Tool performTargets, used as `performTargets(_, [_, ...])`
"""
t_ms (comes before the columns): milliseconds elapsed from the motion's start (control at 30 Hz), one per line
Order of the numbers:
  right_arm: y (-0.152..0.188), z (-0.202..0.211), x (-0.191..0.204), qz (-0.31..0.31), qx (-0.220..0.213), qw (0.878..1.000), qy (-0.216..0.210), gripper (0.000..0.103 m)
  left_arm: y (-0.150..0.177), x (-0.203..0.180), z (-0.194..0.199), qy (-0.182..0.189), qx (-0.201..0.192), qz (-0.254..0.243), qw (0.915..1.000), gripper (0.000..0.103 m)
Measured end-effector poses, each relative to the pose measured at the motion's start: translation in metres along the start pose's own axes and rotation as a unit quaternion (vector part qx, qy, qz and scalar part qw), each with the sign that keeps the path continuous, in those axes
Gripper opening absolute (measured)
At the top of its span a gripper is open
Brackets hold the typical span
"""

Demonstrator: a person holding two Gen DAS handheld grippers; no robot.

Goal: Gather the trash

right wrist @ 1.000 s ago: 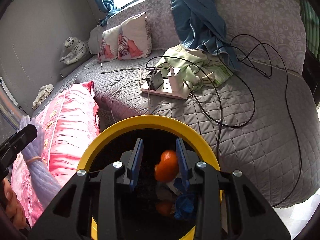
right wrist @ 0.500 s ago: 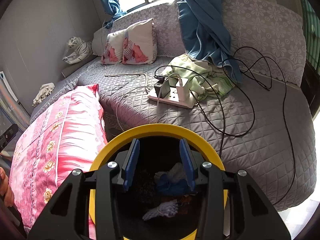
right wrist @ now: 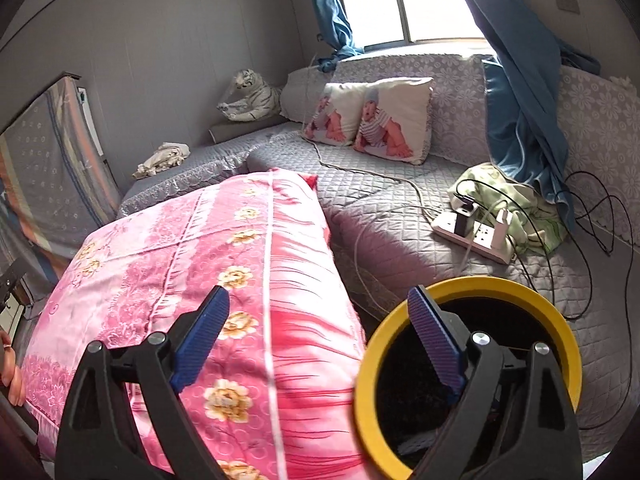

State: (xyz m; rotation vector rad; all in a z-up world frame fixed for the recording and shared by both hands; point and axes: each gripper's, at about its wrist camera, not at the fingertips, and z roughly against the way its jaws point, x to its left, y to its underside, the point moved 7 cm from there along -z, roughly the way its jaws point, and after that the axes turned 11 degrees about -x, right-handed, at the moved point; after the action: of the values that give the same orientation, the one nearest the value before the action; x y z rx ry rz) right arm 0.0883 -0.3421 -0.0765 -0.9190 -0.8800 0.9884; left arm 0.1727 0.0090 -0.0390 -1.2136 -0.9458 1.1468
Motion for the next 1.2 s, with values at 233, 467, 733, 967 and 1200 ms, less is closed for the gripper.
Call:
performTargets(233, [0.004, 0.016, 0.093, 0.024, -0.005, 0.997, -0.073, 0.095, -0.007, 0.032, 0.054, -0.032, -0.031, 0.018, 0.9989, 0.095])
performTargets(467, [-0.005, 0.059, 0.134, 0.063, -0.085, 0.993, -0.049, 0.095, -0.008, 0.041, 0.086, -0.046, -0.032, 0.036, 0.9978, 0.095])
performTargets(733, [-0.016, 0.092, 0.14, 0.084, -0.14, 0.986, -0.019, 0.095, -0.027, 0.026, 0.11, -0.051, -0.055, 0.027, 0.9968, 0.095])
performTargets(967, [-0.005, 0.095, 0.147, 0.086, -0.136, 0.987, -0.026, 0.095, -0.023, 0.023, 0.115, -0.047, -0.046, 0.048, 0.9967, 0.095])
performTargets(1200, [0.0, 0.09, 0.144, 0.079, -0.129, 0.988, -0.019, 0.095, -0.021, 0.021, 0.115, -0.046, -0.043, 0.046, 0.9969, 0.095])
